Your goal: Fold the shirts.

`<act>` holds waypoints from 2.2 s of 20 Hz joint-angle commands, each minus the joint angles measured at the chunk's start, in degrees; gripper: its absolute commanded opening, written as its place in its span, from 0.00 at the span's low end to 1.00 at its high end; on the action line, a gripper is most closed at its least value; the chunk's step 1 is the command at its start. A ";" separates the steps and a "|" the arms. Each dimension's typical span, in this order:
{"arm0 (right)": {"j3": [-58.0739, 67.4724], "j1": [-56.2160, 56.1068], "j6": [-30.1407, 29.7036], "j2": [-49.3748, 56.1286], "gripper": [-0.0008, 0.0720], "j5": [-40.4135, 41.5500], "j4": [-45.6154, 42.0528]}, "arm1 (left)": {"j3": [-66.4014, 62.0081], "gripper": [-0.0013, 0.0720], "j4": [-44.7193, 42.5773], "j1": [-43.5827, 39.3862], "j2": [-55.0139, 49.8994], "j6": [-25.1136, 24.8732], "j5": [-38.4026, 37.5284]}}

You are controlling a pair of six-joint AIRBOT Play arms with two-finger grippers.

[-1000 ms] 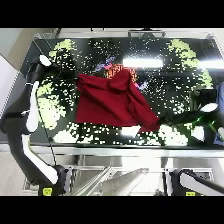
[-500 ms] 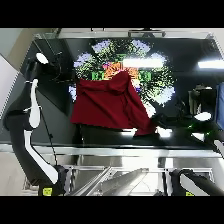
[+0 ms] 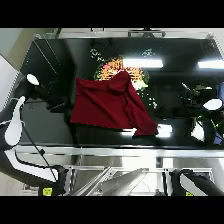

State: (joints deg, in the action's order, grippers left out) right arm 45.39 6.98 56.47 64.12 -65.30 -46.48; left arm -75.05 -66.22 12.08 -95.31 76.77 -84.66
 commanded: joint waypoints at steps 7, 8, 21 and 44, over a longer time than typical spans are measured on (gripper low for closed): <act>0.59 -8.04 -2.60 -0.24 0.92 -1.16 -1.60 | 9.16 0.98 10.75 -1.20 -3.56 -10.10 6.47; 0.59 -8.90 -3.87 -0.24 0.92 -1.14 -1.86 | 9.09 0.98 10.78 -1.84 -3.98 -10.56 6.38; 0.52 -32.96 -13.35 4.37 0.92 13.14 -29.53 | -4.48 0.06 10.80 -7.93 -3.93 -10.93 0.24; 5.03 -11.10 25.42 -2.14 0.03 17.38 -37.31 | -2.12 0.06 10.73 3.30 -3.91 -10.95 -3.93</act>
State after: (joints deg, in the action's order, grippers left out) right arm 50.17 -13.72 75.79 64.55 -47.03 -87.50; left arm -77.19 -55.46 13.15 -99.22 65.84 -87.13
